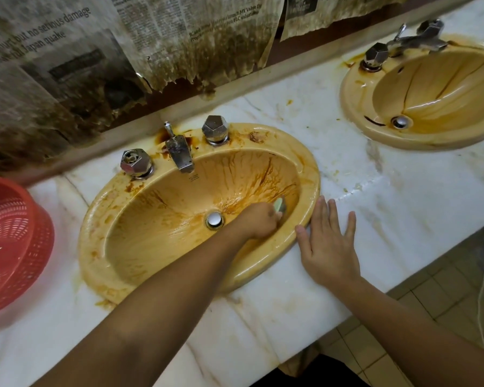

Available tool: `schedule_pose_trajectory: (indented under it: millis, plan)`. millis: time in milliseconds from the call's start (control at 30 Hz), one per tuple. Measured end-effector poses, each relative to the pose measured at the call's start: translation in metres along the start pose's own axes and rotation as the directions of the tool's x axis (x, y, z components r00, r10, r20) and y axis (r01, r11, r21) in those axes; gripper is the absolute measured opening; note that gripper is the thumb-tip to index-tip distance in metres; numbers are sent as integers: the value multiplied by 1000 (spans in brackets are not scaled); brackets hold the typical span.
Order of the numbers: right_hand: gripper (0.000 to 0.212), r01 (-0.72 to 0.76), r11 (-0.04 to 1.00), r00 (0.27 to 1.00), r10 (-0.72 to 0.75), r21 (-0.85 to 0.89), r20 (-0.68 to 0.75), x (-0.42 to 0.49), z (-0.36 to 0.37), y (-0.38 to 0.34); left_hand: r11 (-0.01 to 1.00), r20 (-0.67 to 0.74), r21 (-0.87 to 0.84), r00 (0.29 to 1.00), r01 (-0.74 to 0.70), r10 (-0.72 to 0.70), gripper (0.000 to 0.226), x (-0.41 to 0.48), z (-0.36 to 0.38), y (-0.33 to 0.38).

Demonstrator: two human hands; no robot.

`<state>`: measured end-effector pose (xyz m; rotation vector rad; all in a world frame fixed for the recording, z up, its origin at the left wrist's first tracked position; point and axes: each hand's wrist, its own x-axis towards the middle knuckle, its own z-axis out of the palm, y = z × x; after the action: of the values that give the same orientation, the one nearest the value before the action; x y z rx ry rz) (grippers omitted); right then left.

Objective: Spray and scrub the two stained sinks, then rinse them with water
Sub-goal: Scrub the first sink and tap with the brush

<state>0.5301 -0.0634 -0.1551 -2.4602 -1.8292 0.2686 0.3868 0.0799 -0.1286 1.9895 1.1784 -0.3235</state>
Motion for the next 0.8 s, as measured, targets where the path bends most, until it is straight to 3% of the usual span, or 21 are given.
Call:
schedule_pose_trajectory:
  millis: [100, 167, 233, 300, 400, 467, 533, 633, 733, 800]
  plan:
    - [80, 0, 1000, 1000, 0, -8, -1, 0, 2, 1, 948, -9, -294, 992, -120, 123, 41, -5, -19, 23]
    - [80, 3, 1000, 1000, -3, 4, -3, 0, 2, 2, 935, 66, -318, 980, -159, 190, 33, -17, -18, 2]
    - [80, 3, 1000, 1000, -3, 14, -10, 1, 1, 2, 983, 165, -139, 976, -119, 141, 30, -24, -9, -36]
    - [81, 1, 1000, 1000, -1, 15, -3, 1, 0, 1, 991, 232, 134, 973, -27, -4, 30, -30, 2, -75]
    - [82, -3, 1000, 1000, 3, 2, 0, 0, 0, 0, 936, 180, 338, 969, 97, -166, 40, -35, 3, -92]
    - [82, -4, 1000, 1000, 4, 5, -1, 1, 0, 1, 967, 145, 250, 985, 56, -94, 43, -30, 6, -66]
    - [81, -6, 1000, 1000, 6, 2, 3, 1, 1, 1, 998, 101, -30, 993, -60, 62, 35, -30, 6, -29]
    - [80, -6, 1000, 1000, 6, 7, 0, 1, 1, 1, 898, 95, -420, 978, -128, 184, 40, -40, -17, -11]
    - [80, -6, 1000, 1000, 6, 14, 3, 1, 0, 2, 897, 148, -436, 978, -66, 144, 36, -49, -9, -40]
    - [81, -13, 1000, 1000, 13, 21, 5, 1, 0, 1, 972, 164, -233, 986, 27, 12, 36, -45, 7, -68]
